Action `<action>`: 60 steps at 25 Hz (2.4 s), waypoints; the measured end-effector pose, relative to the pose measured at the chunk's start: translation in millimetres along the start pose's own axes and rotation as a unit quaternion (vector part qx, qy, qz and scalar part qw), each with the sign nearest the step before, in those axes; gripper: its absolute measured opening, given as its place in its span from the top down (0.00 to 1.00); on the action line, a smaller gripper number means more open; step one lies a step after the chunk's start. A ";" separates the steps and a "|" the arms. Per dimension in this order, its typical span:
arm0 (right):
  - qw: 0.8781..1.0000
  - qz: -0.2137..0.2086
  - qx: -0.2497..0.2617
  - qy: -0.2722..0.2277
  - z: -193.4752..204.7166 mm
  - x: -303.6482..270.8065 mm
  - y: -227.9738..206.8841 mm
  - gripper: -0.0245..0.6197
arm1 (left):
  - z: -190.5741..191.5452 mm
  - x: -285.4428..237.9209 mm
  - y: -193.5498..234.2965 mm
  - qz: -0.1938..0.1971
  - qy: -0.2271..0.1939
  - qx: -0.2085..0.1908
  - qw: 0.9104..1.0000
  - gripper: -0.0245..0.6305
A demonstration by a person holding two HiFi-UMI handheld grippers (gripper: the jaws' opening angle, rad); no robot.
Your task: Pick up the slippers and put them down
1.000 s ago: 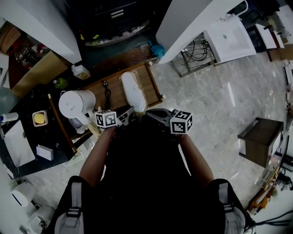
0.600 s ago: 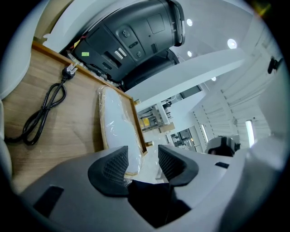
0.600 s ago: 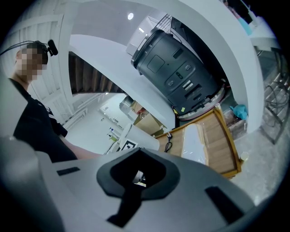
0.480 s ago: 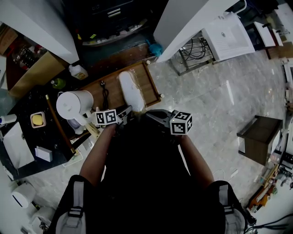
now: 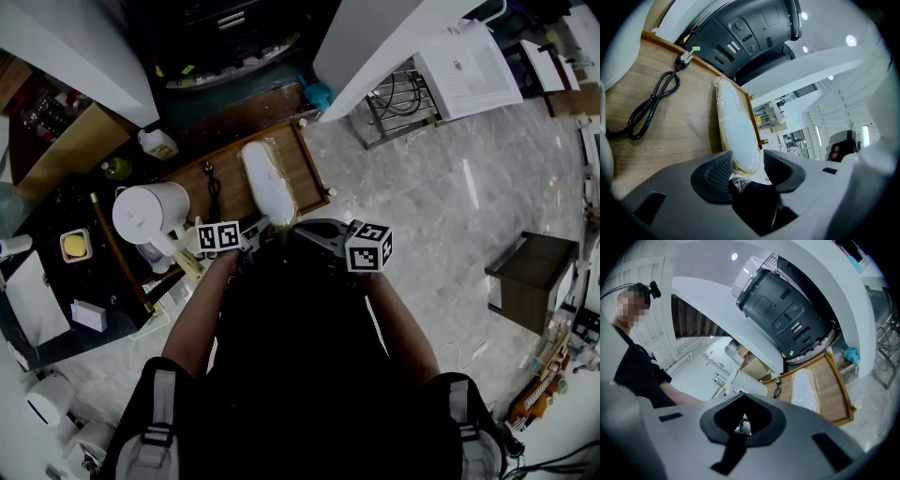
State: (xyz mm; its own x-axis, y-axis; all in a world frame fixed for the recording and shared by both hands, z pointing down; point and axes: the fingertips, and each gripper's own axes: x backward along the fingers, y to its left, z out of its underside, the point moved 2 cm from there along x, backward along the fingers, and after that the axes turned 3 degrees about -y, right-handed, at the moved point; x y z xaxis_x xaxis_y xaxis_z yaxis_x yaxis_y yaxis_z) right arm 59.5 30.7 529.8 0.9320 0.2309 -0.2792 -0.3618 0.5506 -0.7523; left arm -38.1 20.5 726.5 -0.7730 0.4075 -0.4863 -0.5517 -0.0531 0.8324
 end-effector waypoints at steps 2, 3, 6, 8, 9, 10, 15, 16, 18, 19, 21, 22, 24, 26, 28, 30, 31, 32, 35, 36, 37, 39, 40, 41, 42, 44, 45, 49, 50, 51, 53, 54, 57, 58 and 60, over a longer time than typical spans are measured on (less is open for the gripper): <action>1.000 0.003 0.002 -0.002 -2.7 -0.7 -1.3 0.95 | 2.0 -2.8 1.5 -0.002 0.006 -0.002 1.000 0.66; 1.000 0.004 0.002 -0.003 -4.2 -1.1 -1.6 0.95 | 3.1 -4.4 2.2 -0.003 0.010 -0.003 1.000 0.66; 1.000 0.003 0.003 -0.002 -6.4 -2.7 -0.9 0.95 | 5.1 -8.6 5.2 -0.007 0.016 0.000 1.000 0.66; 1.000 0.003 0.004 0.000 -5.1 -3.4 -0.9 0.95 | 5.9 -11.5 8.9 -0.013 0.019 0.001 1.000 0.66; 1.000 0.004 0.004 0.000 -4.0 -3.7 -1.2 0.95 | 5.9 -12.7 10.9 -0.016 0.019 0.001 1.000 0.66; 1.000 0.005 0.004 0.001 -3.0 -3.8 -1.5 0.95 | 5.7 -13.7 12.4 -0.019 0.019 0.001 1.000 0.66; 1.000 0.006 -0.006 -0.006 -2.1 0.0 -0.8 0.95 | 7.7 -18.6 17.1 -0.018 0.012 0.030 0.999 0.66; 1.000 0.005 -0.007 -0.009 -3.4 0.5 0.1 0.95 | 8.4 -19.6 18.2 -0.020 0.013 0.031 0.999 0.66; 1.000 0.004 -0.009 -0.012 -5.5 0.9 1.6 0.95 | 9.8 -21.3 20.8 -0.024 0.016 0.034 0.999 0.66; 1.000 0.004 -0.009 -0.011 -6.1 0.9 2.1 0.95 | 10.4 -22.4 22.3 -0.025 0.017 0.038 0.999 0.66; 1.000 0.005 -0.008 -0.009 -6.1 1.2 2.3 0.95 | 10.9 -25.1 25.0 -0.026 0.018 0.050 0.998 0.66; 1.000 0.006 -0.009 -0.009 -5.5 1.5 2.3 0.95 | 11.2 -26.4 26.1 -0.025 0.019 0.054 0.998 0.66; 1.000 0.007 -0.011 -0.008 -3.9 2.4 2.8 0.95 | 12.1 -28.6 28.9 -0.025 0.022 0.059 0.998 0.66; 1.000 0.009 -0.014 -0.005 -2.6 3.6 3.4 0.95 | 12.3 -30.6 31.7 -0.024 0.025 0.062 0.998 0.66; 1.000 0.011 -0.016 -0.002 -1.0 5.4 3.1 0.95 | 11.4 -32.1 33.0 -0.021 0.023 0.065 0.997 0.66; 1.000 0.015 -0.016 0.000 0.4 7.7 1.5 0.95 | 9.3 -33.9 32.4 -0.013 0.018 0.070 0.997 0.66; 1.000 0.017 -0.016 0.000 1.1 8.5 0.5 0.95 | 7.9 -34.7 32.2 -0.009 0.016 0.072 0.997 0.66; 1.000 0.020 -0.017 0.001 1.6 9.0 -0.1 0.95 | 6.3 -35.1 32.6 -0.006 0.015 0.075 0.997 0.66; 1.000 0.021 -0.019 0.005 2.5 9.1 0.0 0.95 | 1.4 -36.1 33.7 0.001 0.013 0.083 0.996 0.66; 1.000 0.021 -0.020 0.006 2.9 9.3 0.0 0.95 | 0.7 -37.0 33.3 0.005 0.013 0.087 0.996 0.66; 1.000 0.021 -0.020 0.006 3.4 9.7 -0.2 0.95 | 0.5 -37.9 32.7 0.008 0.014 0.090 0.996 0.66; 1.000 0.021 -0.020 0.007 4.0 10.3 -1.3 0.95 | 0.0 -39.9 31.5 0.012 0.016 0.093 0.995 0.66; 1.000 0.021 -0.020 0.007 4.0 10.5 -1.6 0.95 | -0.3 -40.8 30.9 0.013 0.017 0.094 0.995 0.66; 1.000 0.021 -0.021 0.008 4.0 10.7 -1.6 0.95 | -0.3 -41.4 30.5 0.013 0.019 0.095 0.995 0.66; 1.000 0.021 -0.021 0.008 4.3 10.5 -1.5 0.95 | -0.1 -41.6 30.6 0.012 0.020 0.097 0.995 0.66; 1.000 0.020 -0.021 0.010 6.0 9.8 -1.7 0.95 | 0.3 -40.9 32.5 0.009 0.021 0.099 0.995 0.68; 1.000 0.020 -0.022 0.010 6.7 9.4 -2.0 0.95 | 0.5 -40.3 33.9 0.006 0.021 0.097 0.995 0.70; 0.999 0.021 -0.022 0.011 7.4 9.2 -3.0 0.95 | 1.9 -38.3 35.6 -0.005 0.018 0.080 0.997 0.76; 0.999 0.021 -0.022 0.011 7.8 9.5 -3.2 0.95 | 2.1 -37.9 35.5 -0.005 0.017 0.076 0.997 0.77; 0.999 0.021 -0.022 0.011 8.5 9.7 -3.5 0.95 | 2.2 -37.5 35.5 -0.005 0.016 0.073 0.997 0.78; 0.999 0.020 -0.022 0.011 9.8 10.3 -4.1 0.95 | 2.0 -36.5 34.9 0.000 0.014 0.071 0.997 0.80; 0.999 0.020 -0.022 0.011 9.8 10.7 -4.3 0.95 | 1.3 -36.0 33.7 0.004 0.013 0.071 0.997 0.81; 1.000 0.019 -0.022 0.011 8.5 11.9 -5.5 0.95 | -3.1 -35.5 28.3 0.017 0.009 0.073 0.997 0.83; 1.000 0.018 -0.023 0.011 8.2 12.0 -5.9 0.95 | -4.6 -35.7 26.6 0.021 0.008 0.073 0.997 0.84; 1.000 0.016 -0.023 0.011 8.2 11.9 -6.5 0.95 | -6.6 -36.1 24.1 0.026 0.006 0.073 0.997 0.84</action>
State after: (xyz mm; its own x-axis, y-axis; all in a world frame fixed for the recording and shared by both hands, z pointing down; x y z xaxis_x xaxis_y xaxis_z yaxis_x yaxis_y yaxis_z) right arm 72.8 36.5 536.3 0.9202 0.2300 -0.3168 -0.3911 0.5050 -0.7694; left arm -25.6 -1.4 762.3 -0.8033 0.3969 -0.4440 -0.4603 0.0593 0.8858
